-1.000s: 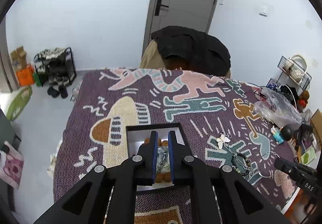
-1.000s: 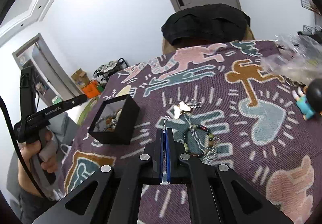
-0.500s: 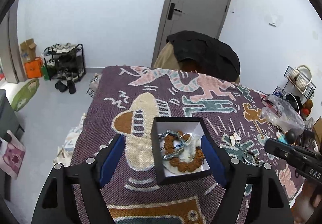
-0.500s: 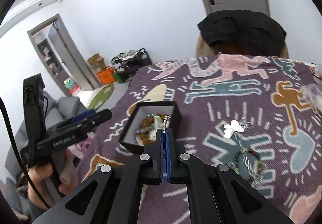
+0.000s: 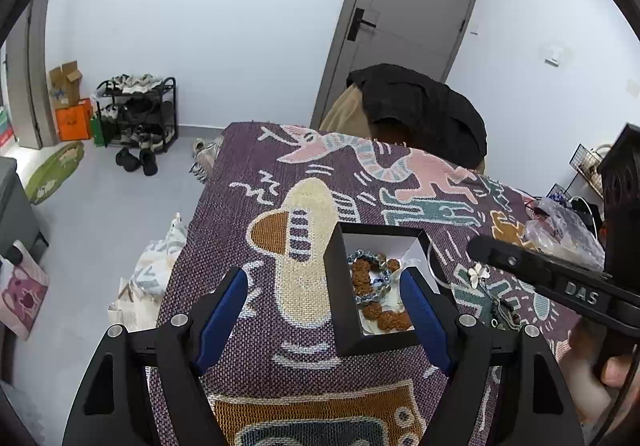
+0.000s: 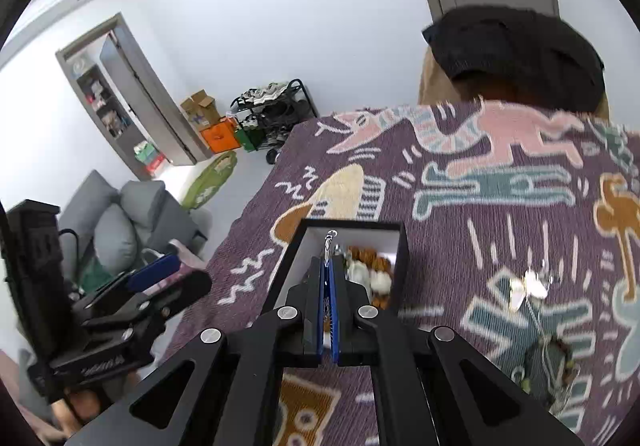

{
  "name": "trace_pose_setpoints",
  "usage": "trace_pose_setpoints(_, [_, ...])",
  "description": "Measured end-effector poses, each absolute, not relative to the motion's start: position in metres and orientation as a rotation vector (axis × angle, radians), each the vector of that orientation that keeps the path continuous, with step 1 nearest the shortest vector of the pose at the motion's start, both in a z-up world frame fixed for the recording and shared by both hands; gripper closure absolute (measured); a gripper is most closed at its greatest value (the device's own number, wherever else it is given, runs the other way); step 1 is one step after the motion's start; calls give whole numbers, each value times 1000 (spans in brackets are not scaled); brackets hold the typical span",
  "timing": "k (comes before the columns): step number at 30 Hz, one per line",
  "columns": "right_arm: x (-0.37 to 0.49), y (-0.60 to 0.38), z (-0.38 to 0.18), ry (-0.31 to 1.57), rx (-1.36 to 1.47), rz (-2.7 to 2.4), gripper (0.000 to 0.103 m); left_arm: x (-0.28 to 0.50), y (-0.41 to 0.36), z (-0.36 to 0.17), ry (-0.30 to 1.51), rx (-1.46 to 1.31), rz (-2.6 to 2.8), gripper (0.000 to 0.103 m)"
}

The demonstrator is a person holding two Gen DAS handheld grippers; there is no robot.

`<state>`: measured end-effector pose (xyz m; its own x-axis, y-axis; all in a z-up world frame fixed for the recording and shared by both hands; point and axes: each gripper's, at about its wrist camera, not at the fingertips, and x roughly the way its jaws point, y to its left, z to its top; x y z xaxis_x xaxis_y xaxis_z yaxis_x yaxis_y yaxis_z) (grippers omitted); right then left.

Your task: Organize jewelry

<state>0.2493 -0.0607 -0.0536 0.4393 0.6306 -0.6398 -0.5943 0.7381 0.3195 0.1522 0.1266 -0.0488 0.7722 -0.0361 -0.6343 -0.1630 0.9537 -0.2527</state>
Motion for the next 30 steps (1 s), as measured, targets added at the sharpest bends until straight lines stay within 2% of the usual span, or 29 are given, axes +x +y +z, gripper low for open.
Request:
trace_pose_setpoints(2, [250,-56,-54,822,36,760,79,151,127,-49,687,-310,65,24])
trace_pose_setpoints(3, [252,-56,-57,843,41,762,56,150,126,-49,686,-311,64,24])
trace_pose_setpoints(4, [252,-58,-58,842,52,762,50,150,125,-49,684,-310,62,24])
trace_pose_setpoints(24, [230,-192,-78,834,259,624,50,161,62,-46,697,-250,-32,24])
trace_pose_setpoints(30, [226,-223,-85,820,314,602,42,165,37,-46,712,-222,-59,24])
